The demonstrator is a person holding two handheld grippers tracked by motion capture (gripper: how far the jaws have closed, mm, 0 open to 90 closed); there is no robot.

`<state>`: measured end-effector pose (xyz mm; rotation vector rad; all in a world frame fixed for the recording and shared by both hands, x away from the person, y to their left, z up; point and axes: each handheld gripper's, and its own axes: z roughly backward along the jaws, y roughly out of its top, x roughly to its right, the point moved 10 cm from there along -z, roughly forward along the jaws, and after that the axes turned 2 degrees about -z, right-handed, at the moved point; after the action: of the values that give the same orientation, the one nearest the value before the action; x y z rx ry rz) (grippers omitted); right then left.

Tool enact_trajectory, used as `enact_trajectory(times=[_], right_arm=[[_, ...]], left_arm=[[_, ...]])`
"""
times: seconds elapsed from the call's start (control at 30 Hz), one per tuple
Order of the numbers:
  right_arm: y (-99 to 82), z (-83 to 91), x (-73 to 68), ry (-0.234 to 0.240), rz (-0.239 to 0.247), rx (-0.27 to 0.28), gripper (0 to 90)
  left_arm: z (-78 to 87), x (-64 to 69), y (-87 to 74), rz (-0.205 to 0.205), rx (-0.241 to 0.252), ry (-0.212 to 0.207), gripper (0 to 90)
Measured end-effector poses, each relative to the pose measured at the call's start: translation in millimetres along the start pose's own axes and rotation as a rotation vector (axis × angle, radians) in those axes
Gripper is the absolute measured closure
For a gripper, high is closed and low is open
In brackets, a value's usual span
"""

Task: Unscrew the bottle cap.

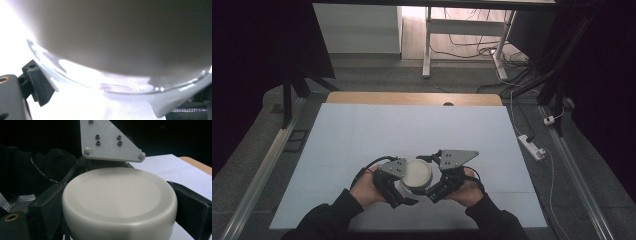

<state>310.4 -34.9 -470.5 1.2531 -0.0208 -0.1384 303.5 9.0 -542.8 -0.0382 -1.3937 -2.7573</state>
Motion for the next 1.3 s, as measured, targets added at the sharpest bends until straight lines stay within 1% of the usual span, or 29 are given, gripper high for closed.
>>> enact_trajectory(times=[0.1, 0.13, 0.17, 0.27, 0.33, 0.47, 0.63, 0.67, 0.93, 1.03, 1.3], right_arm=[[1.2, 1.0, 0.8, -0.006, -0.003, 0.012, 8.0], [3.3, 2.6, 1.2, -0.007, -0.009, 0.029, 8.0], [5.9, 5.4, 2.6, -0.012, -0.019, 0.045, 8.0], [8.6, 14.1, 9.6, -0.040, -0.029, 0.062, 8.0], [9.4, 17.3, 12.2, -0.042, -0.046, 0.080, 8.0], [10.9, 18.7, 14.3, -0.054, -0.047, 0.091, 8.0], [13.3, 23.3, 17.5, -0.082, -0.049, 0.098, 7.9], [13.5, 24.6, 18.5, -0.089, -0.050, 0.098, 7.9], [12.4, 32.4, 29.6, -0.168, -0.057, 0.098, 7.8], [11.0, 35.1, 34.3, -0.203, -0.056, 0.093, 7.8], [5.8, 42.4, 45.4, -0.262, -0.078, 0.081, 7.7]], left_arm=[[0.7, -1.1, -0.3, 0.005, 0.009, 0.003, 7.3], [1.0, -1.8, -1.1, 0.008, 0.015, 0.008, 7.4], [2.2, -2.8, -2.2, 0.011, 0.018, 0.009, 7.4], [5.4, -4.3, -1.8, 0.016, 0.034, 0.011, 7.4], [6.1, -4.7, -0.5, 0.020, 0.040, 0.016, 7.3], [5.7, -6.6, -2.8, 0.024, 0.030, 0.028, 7.3], [7.4, -10.9, -5.4, 0.043, 0.029, 0.057, 7.3], [8.0, -11.3, -5.3, 0.051, 0.038, 0.064, 7.3], [17.6, -13.5, -7.6, 0.074, 0.055, 0.108, 7.3], [22.1, -12.4, -6.7, 0.085, 0.072, 0.121, 7.2], [34.5, -9.2, -4.9, 0.093, 0.100, 0.144, 7.2]])
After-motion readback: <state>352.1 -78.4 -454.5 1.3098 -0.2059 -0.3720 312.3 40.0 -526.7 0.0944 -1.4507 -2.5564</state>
